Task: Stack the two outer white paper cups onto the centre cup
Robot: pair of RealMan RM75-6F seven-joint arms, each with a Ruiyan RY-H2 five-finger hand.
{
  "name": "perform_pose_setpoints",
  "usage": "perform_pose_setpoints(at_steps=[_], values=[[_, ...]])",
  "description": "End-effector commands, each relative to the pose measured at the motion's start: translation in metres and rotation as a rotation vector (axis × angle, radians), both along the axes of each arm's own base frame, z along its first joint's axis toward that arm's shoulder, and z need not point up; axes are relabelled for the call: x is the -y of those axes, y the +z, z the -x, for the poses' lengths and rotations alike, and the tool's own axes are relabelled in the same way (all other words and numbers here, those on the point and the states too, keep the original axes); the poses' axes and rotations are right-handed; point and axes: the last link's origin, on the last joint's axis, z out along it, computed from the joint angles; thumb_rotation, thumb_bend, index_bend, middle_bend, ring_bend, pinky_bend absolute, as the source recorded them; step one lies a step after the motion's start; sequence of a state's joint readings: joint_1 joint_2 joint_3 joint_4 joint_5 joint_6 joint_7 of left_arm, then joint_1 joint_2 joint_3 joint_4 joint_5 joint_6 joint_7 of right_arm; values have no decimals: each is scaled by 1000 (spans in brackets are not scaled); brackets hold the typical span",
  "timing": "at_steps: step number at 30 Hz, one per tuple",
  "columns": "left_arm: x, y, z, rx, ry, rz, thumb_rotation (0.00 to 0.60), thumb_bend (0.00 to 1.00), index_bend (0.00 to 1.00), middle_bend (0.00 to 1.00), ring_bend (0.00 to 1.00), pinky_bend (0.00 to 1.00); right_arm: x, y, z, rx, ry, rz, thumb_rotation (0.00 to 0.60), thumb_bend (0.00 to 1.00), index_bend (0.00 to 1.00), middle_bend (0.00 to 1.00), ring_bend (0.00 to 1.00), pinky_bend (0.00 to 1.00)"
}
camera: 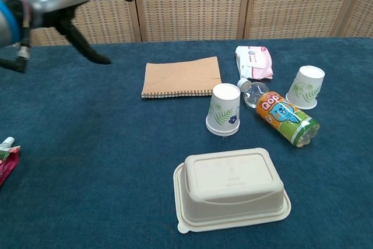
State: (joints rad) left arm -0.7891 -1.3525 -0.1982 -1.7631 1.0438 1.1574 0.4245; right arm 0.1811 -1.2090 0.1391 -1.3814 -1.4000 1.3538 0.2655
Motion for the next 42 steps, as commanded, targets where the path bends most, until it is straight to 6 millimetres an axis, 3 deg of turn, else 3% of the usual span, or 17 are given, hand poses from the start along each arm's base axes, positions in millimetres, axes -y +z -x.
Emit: perform_pose_setpoints(at_steps=[1, 7, 13, 17, 20, 28, 34, 42], values=[[38, 41, 56, -49, 99, -58, 600, 173, 87, 0, 0, 1, 0, 0, -2, -3, 6, 3, 600, 48, 61, 0, 0, 0], [70, 67, 99, -81, 197, -89, 600, 172, 85, 0, 0, 0, 1, -6, -7, -1, 32, 0, 600, 47, 88, 0, 0, 0], [103, 81, 137, -94, 272, -168, 600, 173, 85, 0, 0, 0, 16, -13, -30, 18, 109, -16, 600, 54, 174, 0, 0, 0], [111, 84, 145, -73, 280, -183, 600, 173, 85, 0, 0, 0, 35, -18, -54, 20, 162, -54, 600, 61, 191, 0, 0, 0], [113, 88, 151, -58, 285, -186, 600, 174, 85, 0, 0, 0, 59, -28, -84, -2, 206, -108, 600, 67, 225, 9, 0, 4], [110, 99, 161, -25, 308, -194, 600, 175, 87, 0, 0, 0, 118, -64, -143, -20, 220, -219, 600, 101, 330, 89, 0, 70], [109, 104, 165, -4, 313, -201, 600, 175, 95, 0, 0, 0, 152, -84, -157, -55, 172, -251, 600, 125, 369, 116, 0, 82], [106, 104, 167, -2, 319, -197, 600, 175, 100, 0, 0, 0, 181, -95, -147, -118, 83, -273, 600, 134, 343, 118, 0, 82]])
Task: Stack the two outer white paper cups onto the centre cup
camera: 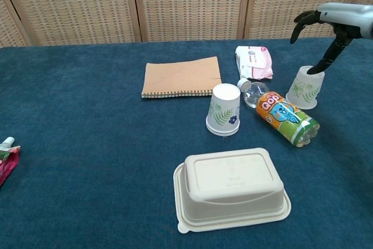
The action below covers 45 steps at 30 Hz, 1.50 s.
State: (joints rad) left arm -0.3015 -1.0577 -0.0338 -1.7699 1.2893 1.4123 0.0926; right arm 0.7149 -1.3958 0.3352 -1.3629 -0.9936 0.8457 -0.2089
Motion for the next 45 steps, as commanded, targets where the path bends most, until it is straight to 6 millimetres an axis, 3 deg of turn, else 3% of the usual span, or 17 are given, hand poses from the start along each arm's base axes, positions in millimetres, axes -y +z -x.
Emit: perform_pose_setpoints(at_steps=[1, 15, 25, 37, 45], values=[[-1, -1, 1, -2, 3, 1, 600, 175, 100, 0, 0, 0, 12, -6, 3, -36, -28, -16, 600, 134, 343, 118, 0, 82], [-5, -3, 3, -11, 16, 3, 600, 175, 104, 0, 0, 0, 30, -6, 33, -141, -122, -45, 600, 135, 346, 110, 0, 80], [-7, -4, 3, -12, 19, 2, 600, 175, 107, 0, 0, 0, 33, -13, 43, -153, -163, -54, 600, 144, 387, 115, 0, 80], [-10, -6, 5, -13, 25, 4, 600, 175, 114, 0, 0, 0, 40, -25, 41, -154, -151, -61, 600, 247, 437, 140, 0, 83], [-12, -6, 6, -8, 27, 9, 600, 174, 114, 0, 0, 0, 40, -20, 35, -143, -129, -38, 600, 271, 489, 156, 0, 90]])
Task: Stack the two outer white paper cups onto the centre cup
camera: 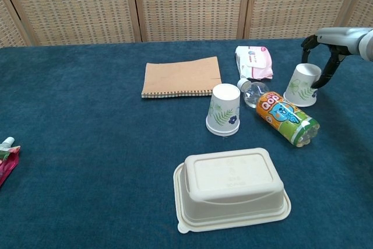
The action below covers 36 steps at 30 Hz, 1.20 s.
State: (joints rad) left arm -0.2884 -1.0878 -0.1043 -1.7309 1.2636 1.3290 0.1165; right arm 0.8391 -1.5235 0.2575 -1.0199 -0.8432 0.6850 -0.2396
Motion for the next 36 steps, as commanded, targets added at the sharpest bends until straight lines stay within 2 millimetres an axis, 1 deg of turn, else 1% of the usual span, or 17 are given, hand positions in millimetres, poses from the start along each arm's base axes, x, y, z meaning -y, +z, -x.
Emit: perform_pose_setpoints(at_steps=[1, 7, 11, 14, 18, 19, 22, 26, 29, 32, 36], values=[[0, 1, 0, 3, -3, -2, 600, 174, 114, 0, 0, 0, -1, 2, -1, 1, 4, 6, 600, 274, 492, 157, 0, 90], [0, 1, 0, 9, -5, -2, 600, 175, 115, 0, 0, 0, -5, 9, -4, 15, 13, 19, 600, 284, 493, 160, 0, 90], [1, 1, -1, 13, -10, -3, 600, 175, 115, 0, 0, 0, -8, 24, -14, 41, 43, 50, 600, 283, 492, 159, 0, 90], [1, 1, -1, 16, -11, -3, 600, 175, 115, 0, 0, 0, -15, 38, -28, 77, 83, 76, 600, 283, 495, 159, 0, 90], [2, 2, -2, 19, -15, -2, 600, 175, 115, 0, 0, 0, -31, 52, -49, 120, 152, 94, 600, 282, 499, 158, 0, 90], [2, 2, -2, 21, -16, -1, 600, 175, 115, 0, 0, 0, -38, 55, -58, 134, 178, 94, 600, 282, 500, 157, 0, 90], [3, 2, -2, 22, -20, 3, 600, 175, 115, 0, 0, 0, -56, 58, -74, 154, 229, 83, 600, 281, 500, 157, 0, 90], [4, 0, -3, 24, -24, 11, 600, 175, 115, 0, 0, 0, -75, 55, -92, 182, 273, 63, 600, 281, 501, 155, 0, 90], [5, 0, -4, 27, -28, 16, 600, 175, 115, 0, 0, 0, -90, 47, -103, 205, 298, 35, 600, 281, 502, 155, 0, 90], [6, 1, -4, 30, -32, 13, 600, 175, 115, 0, 0, 0, -99, 34, -110, 221, 306, 4, 600, 281, 502, 155, 0, 90], [6, 2, -4, 32, -34, 13, 600, 174, 115, 0, 0, 0, -103, 20, -116, 242, 306, -25, 600, 282, 500, 152, 0, 90]])
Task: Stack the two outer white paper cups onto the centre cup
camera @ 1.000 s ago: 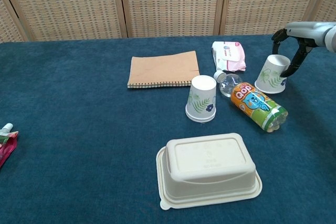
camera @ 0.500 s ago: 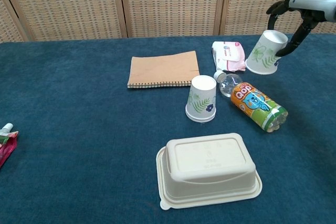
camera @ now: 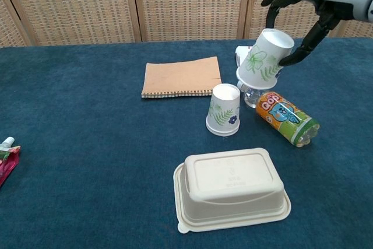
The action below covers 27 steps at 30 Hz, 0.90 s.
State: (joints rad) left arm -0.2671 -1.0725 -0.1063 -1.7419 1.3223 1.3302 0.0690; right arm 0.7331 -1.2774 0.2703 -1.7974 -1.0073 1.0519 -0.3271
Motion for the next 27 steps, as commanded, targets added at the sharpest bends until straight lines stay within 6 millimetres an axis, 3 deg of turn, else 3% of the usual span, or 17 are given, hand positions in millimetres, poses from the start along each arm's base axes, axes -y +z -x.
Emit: perform_pose_setpoints(at_steps=[1, 9, 22, 27], values=[[0, 0, 0, -2, 1, 3, 600, 174, 115, 0, 0, 0, -4, -13, -7, 12, 6, -26, 600, 282, 500, 150, 0, 90], [-1, -1, 2, -3, 9, 8, 600, 175, 118, 0, 0, 0, -2, -31, -21, 48, 17, -47, 600, 281, 499, 149, 0, 90], [-5, 0, 7, 2, 30, 7, 600, 175, 121, 0, 0, 0, 20, -53, -25, 8, 16, -41, 600, 281, 500, 149, 0, 87], [-6, 0, 8, 1, 33, 12, 600, 175, 121, 0, 0, 0, 19, -60, -22, -10, 8, -63, 600, 237, 432, 107, 0, 60]])
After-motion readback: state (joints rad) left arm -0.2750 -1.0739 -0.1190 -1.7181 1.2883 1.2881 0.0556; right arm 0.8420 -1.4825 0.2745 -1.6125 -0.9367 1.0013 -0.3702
